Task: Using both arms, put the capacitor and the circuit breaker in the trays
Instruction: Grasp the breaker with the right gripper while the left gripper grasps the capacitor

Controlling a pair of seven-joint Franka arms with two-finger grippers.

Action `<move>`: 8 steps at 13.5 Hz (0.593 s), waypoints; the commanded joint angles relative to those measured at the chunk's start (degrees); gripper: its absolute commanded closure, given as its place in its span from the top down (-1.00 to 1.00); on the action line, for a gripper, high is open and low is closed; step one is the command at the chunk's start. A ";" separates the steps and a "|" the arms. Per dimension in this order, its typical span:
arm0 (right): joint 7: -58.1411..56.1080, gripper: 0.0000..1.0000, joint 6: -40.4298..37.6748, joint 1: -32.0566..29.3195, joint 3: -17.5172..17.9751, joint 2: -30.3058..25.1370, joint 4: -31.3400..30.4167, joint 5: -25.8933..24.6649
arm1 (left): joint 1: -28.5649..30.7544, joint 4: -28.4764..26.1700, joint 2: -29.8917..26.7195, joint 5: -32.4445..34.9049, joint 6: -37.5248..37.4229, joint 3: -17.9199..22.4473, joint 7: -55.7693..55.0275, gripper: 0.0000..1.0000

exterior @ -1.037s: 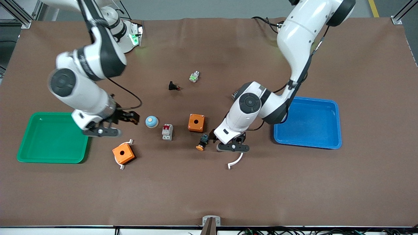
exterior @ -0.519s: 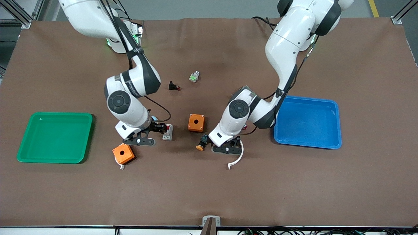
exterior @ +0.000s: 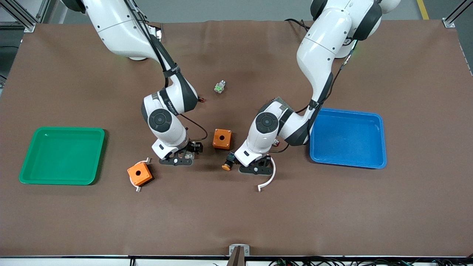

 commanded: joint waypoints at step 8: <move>-0.18 -0.96 -5.53 -0.68 -0.80 -1.35 1.55 0.24 | -0.09 1.77 -1.88 -0.52 -0.14 0.97 -4.37 -1.00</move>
